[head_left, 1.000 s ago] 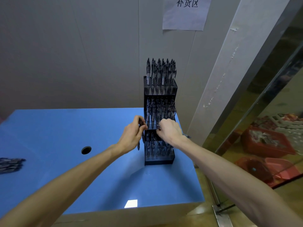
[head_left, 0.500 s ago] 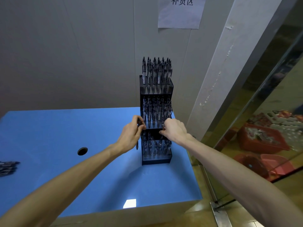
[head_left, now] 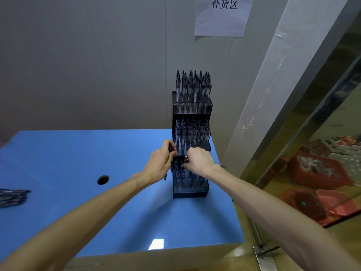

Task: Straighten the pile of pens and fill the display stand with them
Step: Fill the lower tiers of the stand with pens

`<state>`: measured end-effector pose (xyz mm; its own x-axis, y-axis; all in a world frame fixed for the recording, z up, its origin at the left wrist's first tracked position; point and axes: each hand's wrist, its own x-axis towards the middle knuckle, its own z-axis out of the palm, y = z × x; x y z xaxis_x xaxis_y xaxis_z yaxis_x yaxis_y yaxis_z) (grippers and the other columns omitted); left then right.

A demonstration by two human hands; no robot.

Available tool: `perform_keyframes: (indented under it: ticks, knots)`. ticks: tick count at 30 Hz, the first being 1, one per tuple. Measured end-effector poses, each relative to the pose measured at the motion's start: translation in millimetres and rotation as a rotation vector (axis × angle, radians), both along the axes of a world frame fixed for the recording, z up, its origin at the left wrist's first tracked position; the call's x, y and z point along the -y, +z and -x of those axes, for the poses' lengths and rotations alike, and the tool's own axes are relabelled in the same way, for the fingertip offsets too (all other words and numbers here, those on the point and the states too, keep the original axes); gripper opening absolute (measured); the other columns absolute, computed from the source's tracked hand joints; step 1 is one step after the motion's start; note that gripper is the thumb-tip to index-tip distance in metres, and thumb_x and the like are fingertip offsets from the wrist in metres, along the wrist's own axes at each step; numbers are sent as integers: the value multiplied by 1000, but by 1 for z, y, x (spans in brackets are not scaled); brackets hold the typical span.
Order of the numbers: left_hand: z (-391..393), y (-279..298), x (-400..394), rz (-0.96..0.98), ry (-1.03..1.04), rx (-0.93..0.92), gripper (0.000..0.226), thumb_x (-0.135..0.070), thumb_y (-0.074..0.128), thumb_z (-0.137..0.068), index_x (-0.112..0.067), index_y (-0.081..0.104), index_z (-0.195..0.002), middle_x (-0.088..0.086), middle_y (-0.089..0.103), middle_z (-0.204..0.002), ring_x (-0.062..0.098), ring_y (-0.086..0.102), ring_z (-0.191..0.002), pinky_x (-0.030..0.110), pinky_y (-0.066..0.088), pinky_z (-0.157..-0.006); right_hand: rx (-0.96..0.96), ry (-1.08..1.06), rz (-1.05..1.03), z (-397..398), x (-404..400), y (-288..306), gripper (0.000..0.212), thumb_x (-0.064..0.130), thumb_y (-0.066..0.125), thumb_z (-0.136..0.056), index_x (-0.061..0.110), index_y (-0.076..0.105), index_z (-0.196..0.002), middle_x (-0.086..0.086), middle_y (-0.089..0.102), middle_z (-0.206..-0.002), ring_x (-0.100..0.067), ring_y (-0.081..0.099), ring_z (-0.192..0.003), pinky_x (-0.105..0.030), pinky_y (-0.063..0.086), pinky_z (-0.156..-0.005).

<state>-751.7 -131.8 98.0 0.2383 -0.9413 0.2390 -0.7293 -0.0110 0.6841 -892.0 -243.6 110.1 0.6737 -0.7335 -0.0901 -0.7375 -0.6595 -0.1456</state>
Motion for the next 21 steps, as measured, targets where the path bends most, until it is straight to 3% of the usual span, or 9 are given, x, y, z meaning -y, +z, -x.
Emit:
perform_keyframes:
  ticks: [6,10,15,19,21]
  knots:
    - [5,1,-2,-18,-24,8,8,-21,39,-110,-29,37,-111,-5,67,-106,27,70,-84,49,59,-69,-5,64,51,9,6,6,23,33,68,-90,15,65,-79,-4,62,-72,-30,64,-73,-34,46,-60]
    - [7,2,-2,-23,-19,8,6,-22,40,-110,-27,38,-111,-5,67,-104,27,69,-84,48,59,-70,-56,92,-20,4,5,6,26,34,71,-88,15,60,-75,-2,59,-72,-27,60,-71,-34,45,-62]
    - [5,3,-6,-25,4,2,6,-20,40,-110,-26,39,-110,-6,67,-103,23,67,-84,47,58,-69,-40,142,45,1,3,1,23,33,70,-92,14,65,-79,-2,62,-73,-28,63,-75,-34,45,-63]
    - [3,3,-10,-31,21,-9,4,-21,40,-110,-25,39,-110,-6,67,-105,24,67,-78,44,58,-62,66,143,27,7,3,-4,17,35,66,-93,22,76,-91,-1,72,-82,-25,67,-78,-37,55,-68]
    - [3,5,-10,-30,22,-8,4,-21,40,-110,-24,38,-110,-6,67,-106,24,66,-75,42,57,-60,174,86,4,14,6,-5,17,37,67,-91,23,76,-87,3,72,-80,-21,66,-76,-35,55,-67]
